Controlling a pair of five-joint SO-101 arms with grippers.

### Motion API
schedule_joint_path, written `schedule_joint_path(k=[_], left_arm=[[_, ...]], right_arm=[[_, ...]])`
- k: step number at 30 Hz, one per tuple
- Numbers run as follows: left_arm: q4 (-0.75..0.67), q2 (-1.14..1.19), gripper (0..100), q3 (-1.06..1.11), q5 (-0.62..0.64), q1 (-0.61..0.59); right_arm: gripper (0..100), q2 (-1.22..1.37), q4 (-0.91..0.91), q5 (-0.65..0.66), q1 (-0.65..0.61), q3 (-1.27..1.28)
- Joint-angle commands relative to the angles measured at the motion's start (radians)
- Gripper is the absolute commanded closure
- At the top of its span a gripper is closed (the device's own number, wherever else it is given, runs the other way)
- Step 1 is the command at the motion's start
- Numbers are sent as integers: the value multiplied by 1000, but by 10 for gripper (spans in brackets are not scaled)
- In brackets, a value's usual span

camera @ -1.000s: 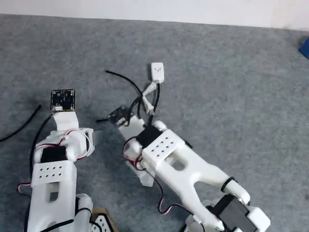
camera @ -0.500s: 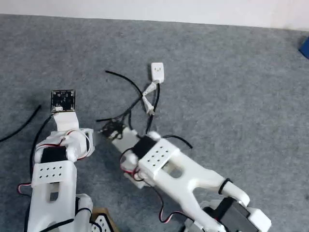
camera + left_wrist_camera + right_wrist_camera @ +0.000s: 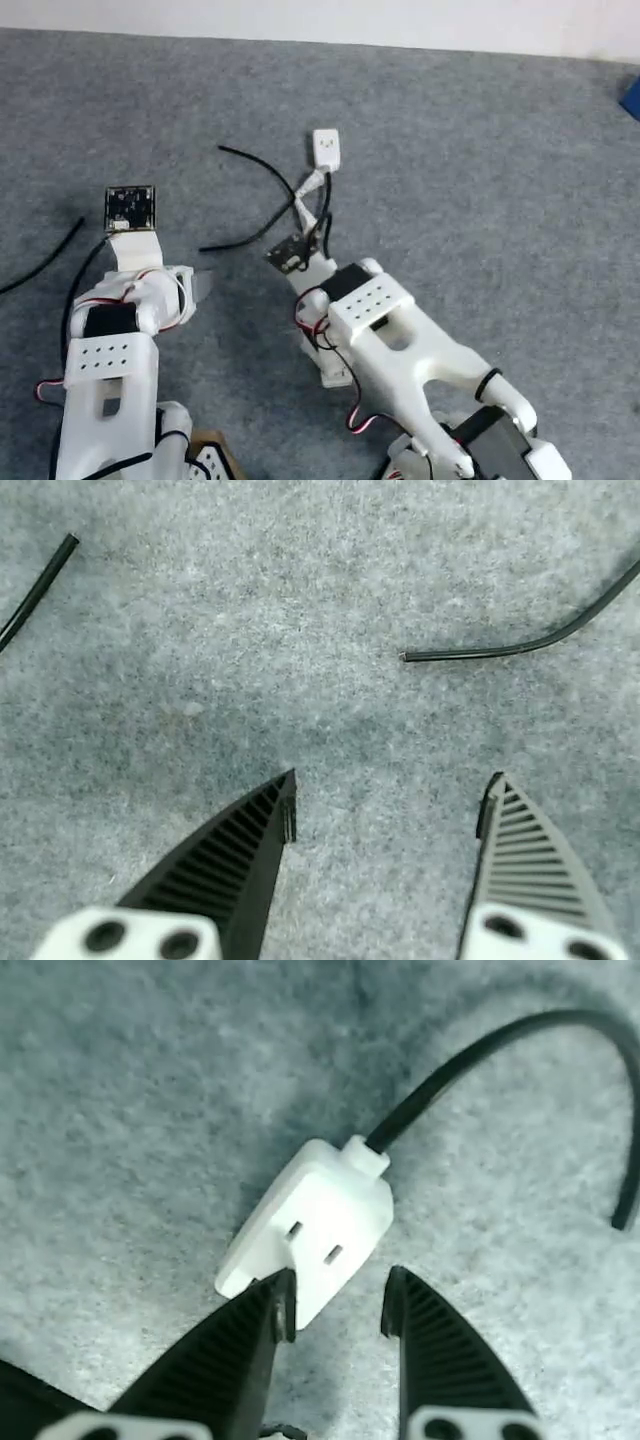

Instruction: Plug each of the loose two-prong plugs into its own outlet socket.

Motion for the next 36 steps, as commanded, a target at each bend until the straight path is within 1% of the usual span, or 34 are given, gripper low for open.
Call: schedule_joint_path(k=[1,4,8,12,22,24,29,33,34,36], left_arm=[[-14,-12,702,-4,-9,10],[-14,-12,702,-4,-11,10],[-14,-12,702,-4,-11,10],[-12,-12,702,-4,-11,10],[-12,-12,702,-2,-11,10],[-12,-12,702,-2,-11,10],[-12,-12,702,-2,-11,10],[-12,-12,702,-2,-11,10],[-12,-12,702,-2,-11,10],[-12,-12,702,-2,-11,10]], right_arm=[[844,-15,-67,3,5,1],[844,-7,-117,-12,-85,2],[844,-10,-196,-98,-240,2],[844,-2,-269,-109,-337,2],[844,-13,-309,-83,-358,8],[844,-15,-314,-31,-384,38],[845,-15,-364,6,-490,104],[848,-16,-369,12,-496,110],[851,-16,-371,12,-496,111],[903,-16,-377,12,-496,114]])
